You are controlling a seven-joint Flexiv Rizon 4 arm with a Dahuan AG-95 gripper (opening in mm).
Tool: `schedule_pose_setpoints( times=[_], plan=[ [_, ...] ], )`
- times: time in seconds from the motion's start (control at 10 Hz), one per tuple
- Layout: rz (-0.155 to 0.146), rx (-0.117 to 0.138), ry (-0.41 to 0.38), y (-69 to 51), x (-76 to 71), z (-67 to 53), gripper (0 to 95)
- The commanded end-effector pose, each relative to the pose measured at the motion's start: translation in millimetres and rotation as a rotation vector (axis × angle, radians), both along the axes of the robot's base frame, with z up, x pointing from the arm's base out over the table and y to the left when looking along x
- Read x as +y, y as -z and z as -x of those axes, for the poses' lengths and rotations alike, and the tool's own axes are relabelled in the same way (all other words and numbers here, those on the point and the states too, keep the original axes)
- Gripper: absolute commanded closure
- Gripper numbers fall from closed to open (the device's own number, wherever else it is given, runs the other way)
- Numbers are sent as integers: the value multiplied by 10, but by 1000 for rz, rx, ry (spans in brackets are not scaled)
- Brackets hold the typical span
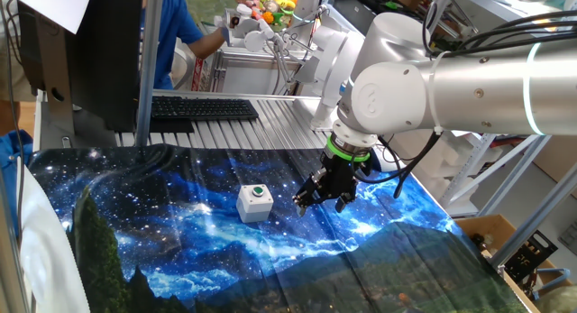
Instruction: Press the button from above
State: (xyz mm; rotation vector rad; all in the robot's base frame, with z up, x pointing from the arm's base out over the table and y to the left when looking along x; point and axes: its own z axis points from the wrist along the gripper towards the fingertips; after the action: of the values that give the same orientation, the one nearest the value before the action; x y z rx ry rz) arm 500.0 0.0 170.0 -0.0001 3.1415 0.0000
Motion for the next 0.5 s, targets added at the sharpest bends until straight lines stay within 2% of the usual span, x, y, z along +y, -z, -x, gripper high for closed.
schedule_pose_setpoints(
  times=[0.1,0.5],
  plan=[
    [16,-5,61,0,0,0,950],
    [15,-3,60,0,0,0,950]
  ],
)
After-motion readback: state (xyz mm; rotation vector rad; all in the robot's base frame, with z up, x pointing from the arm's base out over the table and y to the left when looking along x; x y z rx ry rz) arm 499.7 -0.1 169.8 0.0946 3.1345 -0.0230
